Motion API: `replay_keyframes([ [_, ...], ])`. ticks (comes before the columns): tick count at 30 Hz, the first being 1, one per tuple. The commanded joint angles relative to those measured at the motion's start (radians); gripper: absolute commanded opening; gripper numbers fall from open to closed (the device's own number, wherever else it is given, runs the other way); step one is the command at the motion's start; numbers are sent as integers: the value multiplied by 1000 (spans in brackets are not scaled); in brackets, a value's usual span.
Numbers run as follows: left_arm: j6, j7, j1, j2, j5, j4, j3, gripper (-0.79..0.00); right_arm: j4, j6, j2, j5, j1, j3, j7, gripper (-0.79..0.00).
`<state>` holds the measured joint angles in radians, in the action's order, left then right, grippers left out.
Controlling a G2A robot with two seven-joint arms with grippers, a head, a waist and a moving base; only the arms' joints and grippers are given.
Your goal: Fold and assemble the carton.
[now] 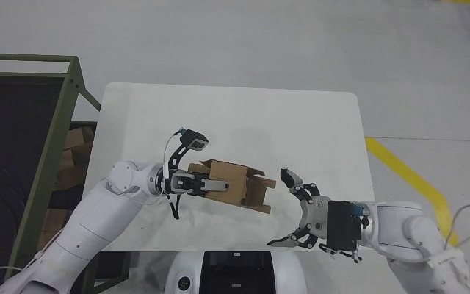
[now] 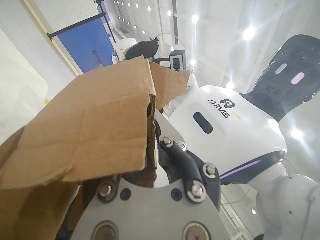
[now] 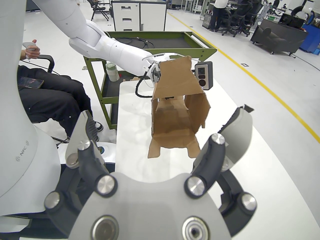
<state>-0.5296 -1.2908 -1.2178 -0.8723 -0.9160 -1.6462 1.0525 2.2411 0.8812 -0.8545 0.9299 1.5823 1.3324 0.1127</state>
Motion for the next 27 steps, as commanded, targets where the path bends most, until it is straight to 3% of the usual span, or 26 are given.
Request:
replay_keyframes([
  [1,3,-3,-2,-3,4,-1,3,-785,1,-23,-2,19,-3,-10,7,0],
  [14,19,-19,-14,-21,17,-3,31,-785,20,-178,-18,192,12,-61,8,0],
  [17,22,-22,-16,-25,19,-2,36,-785,22,-186,-21,211,15,-70,-11,-102],
  [27,33,-33,-27,-37,26,-3,56,-785,30,-221,-28,257,15,-80,-10,-329],
])
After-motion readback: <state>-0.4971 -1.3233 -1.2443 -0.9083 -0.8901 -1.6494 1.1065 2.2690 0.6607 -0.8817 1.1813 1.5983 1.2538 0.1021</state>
